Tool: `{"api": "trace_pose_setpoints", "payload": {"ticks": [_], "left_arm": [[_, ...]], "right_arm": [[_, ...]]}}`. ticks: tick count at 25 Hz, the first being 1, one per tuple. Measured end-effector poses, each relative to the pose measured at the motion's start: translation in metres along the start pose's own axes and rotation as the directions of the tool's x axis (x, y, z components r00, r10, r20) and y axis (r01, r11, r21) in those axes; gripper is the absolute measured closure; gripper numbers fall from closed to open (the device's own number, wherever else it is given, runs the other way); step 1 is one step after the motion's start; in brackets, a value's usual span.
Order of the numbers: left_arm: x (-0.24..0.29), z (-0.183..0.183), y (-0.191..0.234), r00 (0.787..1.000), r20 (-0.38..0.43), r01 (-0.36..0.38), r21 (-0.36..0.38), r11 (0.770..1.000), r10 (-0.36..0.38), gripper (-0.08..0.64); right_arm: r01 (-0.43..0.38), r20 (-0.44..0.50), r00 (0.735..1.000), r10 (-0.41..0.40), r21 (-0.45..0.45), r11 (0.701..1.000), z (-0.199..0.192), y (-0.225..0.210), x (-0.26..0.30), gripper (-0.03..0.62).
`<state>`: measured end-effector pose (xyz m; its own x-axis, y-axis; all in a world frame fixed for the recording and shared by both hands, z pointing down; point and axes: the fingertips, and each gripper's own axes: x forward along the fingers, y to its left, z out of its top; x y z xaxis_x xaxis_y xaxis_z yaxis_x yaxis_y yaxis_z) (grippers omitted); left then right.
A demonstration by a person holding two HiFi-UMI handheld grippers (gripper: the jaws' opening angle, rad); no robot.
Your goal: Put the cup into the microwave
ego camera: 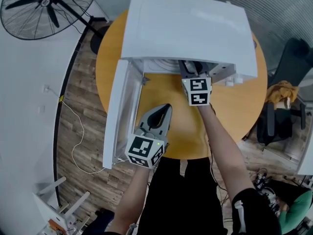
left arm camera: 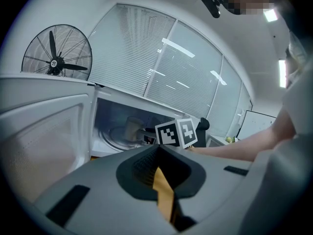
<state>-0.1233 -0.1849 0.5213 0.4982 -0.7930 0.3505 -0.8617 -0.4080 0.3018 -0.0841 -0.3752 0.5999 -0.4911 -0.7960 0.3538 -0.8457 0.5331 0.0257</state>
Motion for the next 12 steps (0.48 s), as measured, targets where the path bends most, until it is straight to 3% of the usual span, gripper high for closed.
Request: {"api": "trace_pose_setpoints", "payload": {"ticks": [10,12], "left_arm": [[0.000,0.005,-0.007,1.000,0.008,0.017,0.007,1.000,-0.017,0.565],[0.001,0.007,-0.008,1.000,0.009,0.021,0.013,1.000,-0.021,0.565]], "right_arm": [[-0.005,-0.026,1.000,0.005,0.010,1.000,-0.005,0.007,-0.029,0.412],[-0.002,-0.031,1.000,0.002,0.015,1.000,-0.004,0.009,-0.037,0.451]]}}
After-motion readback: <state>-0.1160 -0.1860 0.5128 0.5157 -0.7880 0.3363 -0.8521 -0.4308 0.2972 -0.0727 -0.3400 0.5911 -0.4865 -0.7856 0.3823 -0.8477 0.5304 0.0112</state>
